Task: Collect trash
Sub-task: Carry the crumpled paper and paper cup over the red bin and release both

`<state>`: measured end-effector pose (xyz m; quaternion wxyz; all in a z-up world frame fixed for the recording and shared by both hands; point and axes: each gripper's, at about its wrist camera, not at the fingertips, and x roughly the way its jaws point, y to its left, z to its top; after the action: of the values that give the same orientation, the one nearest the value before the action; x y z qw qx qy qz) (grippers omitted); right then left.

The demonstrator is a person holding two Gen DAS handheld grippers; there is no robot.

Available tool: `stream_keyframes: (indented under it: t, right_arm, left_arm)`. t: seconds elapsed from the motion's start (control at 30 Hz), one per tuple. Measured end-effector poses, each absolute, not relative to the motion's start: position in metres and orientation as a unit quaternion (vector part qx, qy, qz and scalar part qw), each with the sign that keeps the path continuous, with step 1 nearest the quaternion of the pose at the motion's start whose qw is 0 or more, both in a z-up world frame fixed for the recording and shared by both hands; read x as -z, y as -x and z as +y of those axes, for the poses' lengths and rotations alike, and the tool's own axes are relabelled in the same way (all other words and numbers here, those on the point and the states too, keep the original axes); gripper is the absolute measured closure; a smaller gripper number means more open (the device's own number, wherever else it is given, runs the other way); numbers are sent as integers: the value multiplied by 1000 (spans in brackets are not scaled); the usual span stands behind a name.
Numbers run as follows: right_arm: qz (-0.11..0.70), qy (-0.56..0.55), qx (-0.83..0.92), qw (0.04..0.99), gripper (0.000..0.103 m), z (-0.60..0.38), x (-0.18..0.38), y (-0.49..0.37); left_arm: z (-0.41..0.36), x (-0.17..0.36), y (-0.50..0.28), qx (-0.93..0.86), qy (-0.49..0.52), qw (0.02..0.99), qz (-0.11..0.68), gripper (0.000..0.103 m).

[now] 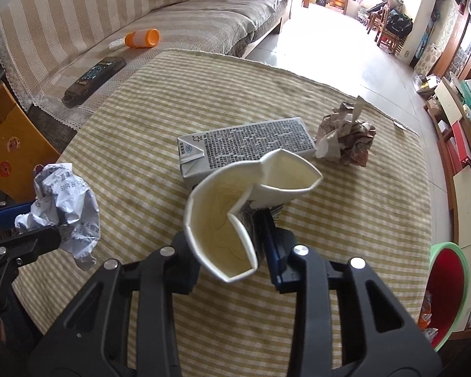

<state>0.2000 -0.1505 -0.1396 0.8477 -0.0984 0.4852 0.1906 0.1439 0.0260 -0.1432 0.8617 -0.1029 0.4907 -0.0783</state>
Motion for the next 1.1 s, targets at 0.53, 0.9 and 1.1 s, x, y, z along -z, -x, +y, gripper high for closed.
stream_keyframes:
  t: [0.53, 0.9, 1.1]
  right_arm:
    - [450, 48, -168, 876, 69, -214, 83, -154]
    - [426, 4, -126, 896, 69, -285, 57, -148]
    - [420, -24, -104, 901, 69, -329, 51, -147]
  left_arm:
    - [-25, 104, -130, 114, 70, 877, 461, 67]
    - [-84, 79, -138, 149, 39, 881, 446, 67]
    - [-121, 67, -148, 168, 18, 882, 441, 67]
